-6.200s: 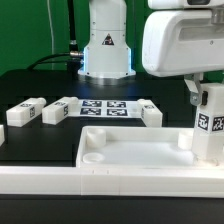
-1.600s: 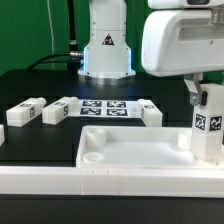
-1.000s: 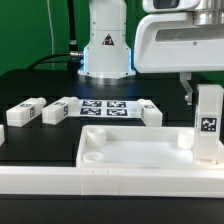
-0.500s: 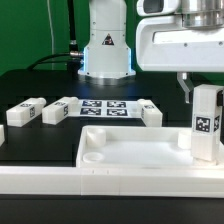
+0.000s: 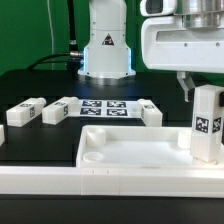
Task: Assemble desk
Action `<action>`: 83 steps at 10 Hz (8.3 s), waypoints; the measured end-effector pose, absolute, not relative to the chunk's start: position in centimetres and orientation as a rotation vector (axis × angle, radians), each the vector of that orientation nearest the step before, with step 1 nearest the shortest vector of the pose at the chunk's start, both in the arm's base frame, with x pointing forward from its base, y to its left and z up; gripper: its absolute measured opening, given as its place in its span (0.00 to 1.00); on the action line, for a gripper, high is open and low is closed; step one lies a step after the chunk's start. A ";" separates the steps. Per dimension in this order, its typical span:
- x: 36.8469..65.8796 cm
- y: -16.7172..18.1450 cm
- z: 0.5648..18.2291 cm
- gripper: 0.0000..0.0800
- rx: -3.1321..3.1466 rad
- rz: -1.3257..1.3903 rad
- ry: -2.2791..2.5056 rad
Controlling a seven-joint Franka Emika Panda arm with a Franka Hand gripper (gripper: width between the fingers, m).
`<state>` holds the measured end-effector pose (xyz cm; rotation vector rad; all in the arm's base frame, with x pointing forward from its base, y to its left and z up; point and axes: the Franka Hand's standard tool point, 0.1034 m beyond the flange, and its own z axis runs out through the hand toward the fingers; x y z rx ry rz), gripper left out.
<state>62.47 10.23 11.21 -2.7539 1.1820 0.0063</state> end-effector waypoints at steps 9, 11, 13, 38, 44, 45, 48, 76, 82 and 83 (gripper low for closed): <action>62.7 10.4 11.4 0.81 -3.042 -0.037 0.112; 62.9 10.2 11.5 0.81 -3.071 -0.050 -0.211; 63.0 10.0 11.5 0.81 -3.054 -0.060 -0.522; 62.9 10.2 11.2 0.36 -2.665 0.038 1.431; 62.8 10.4 11.1 0.66 -2.576 0.068 1.554; 62.8 10.4 11.0 0.76 -2.617 0.065 1.488; 62.8 10.5 11.0 0.81 -2.808 0.037 1.078; 63.4 9.6 10.8 0.36 -2.827 -0.079 0.975; 63.1 10.2 10.7 0.36 -2.505 0.008 1.604; 63.1 10.2 10.7 0.46 -2.530 0.005 1.565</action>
Offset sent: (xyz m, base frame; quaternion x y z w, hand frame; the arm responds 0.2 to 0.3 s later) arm 0.0120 0.0024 0.0018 -0.0393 0.0064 -0.2968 0.9541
